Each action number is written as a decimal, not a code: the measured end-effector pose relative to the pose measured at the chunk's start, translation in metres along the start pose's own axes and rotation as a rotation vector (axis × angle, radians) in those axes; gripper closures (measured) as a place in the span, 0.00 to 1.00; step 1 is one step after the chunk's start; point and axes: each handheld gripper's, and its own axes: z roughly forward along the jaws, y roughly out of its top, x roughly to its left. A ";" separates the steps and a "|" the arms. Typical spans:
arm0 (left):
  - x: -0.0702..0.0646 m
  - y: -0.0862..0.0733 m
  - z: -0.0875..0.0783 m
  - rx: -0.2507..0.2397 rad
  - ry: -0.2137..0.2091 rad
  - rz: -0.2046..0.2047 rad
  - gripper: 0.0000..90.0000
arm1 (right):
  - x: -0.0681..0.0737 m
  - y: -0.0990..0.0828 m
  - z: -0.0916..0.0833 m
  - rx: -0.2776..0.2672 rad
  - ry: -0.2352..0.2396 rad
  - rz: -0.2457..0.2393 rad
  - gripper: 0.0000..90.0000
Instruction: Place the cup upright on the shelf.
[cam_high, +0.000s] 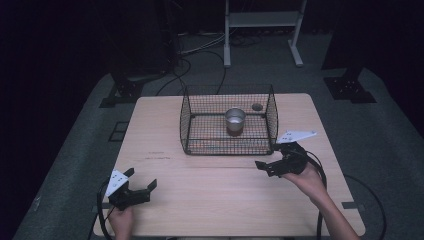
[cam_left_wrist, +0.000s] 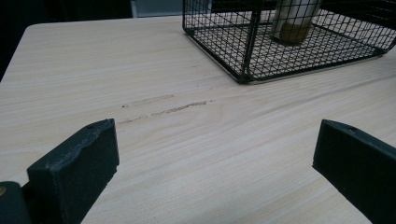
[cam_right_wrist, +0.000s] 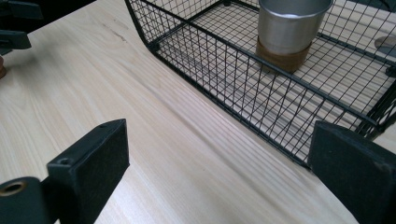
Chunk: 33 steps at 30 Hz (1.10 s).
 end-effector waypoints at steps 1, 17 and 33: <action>0.000 0.000 0.000 0.000 0.000 -0.001 0.00 | 0.000 -0.003 0.000 0.003 0.002 0.001 0.05; 0.000 0.000 0.000 0.000 0.000 0.000 0.00 | 0.001 -0.028 0.000 0.010 0.003 0.016 0.05; 0.000 0.000 0.000 0.001 0.001 0.002 0.00 | -0.009 -0.050 -0.011 -0.011 -0.014 0.077 0.05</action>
